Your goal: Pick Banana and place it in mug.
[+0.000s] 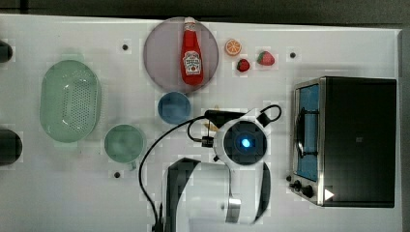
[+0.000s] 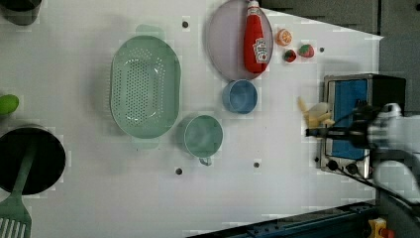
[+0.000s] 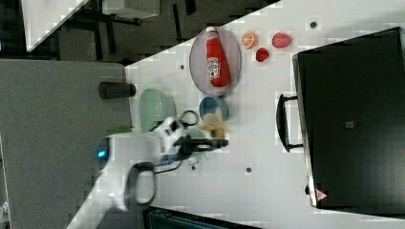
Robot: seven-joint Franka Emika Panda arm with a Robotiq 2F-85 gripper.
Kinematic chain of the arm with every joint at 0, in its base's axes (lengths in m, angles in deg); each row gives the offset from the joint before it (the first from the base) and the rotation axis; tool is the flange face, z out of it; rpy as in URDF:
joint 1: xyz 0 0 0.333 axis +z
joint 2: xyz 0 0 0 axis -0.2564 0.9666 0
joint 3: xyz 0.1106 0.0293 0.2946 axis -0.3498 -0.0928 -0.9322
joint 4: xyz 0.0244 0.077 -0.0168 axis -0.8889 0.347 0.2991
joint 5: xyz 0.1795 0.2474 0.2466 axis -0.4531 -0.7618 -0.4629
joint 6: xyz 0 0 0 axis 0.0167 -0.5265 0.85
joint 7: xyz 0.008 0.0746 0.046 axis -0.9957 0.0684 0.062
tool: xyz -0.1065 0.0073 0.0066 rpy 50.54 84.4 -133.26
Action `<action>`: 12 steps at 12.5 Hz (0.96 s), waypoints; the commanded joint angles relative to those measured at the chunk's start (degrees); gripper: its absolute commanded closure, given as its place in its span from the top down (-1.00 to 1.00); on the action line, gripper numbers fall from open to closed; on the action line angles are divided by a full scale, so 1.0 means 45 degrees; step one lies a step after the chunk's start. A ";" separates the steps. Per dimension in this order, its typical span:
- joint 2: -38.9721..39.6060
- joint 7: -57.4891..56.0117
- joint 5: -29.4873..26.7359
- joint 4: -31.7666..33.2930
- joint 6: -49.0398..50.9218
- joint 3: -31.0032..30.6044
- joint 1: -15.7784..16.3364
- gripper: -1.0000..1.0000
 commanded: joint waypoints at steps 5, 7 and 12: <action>-0.2730 0.0997 -0.0061 -0.1245 0.4257 -0.1056 0.0617 -0.46; -0.2625 0.2826 -0.0074 -0.1239 0.4280 -0.2285 0.0864 -0.46; -0.1758 0.7696 -0.1743 -0.1254 0.3609 -0.5163 0.1020 -0.46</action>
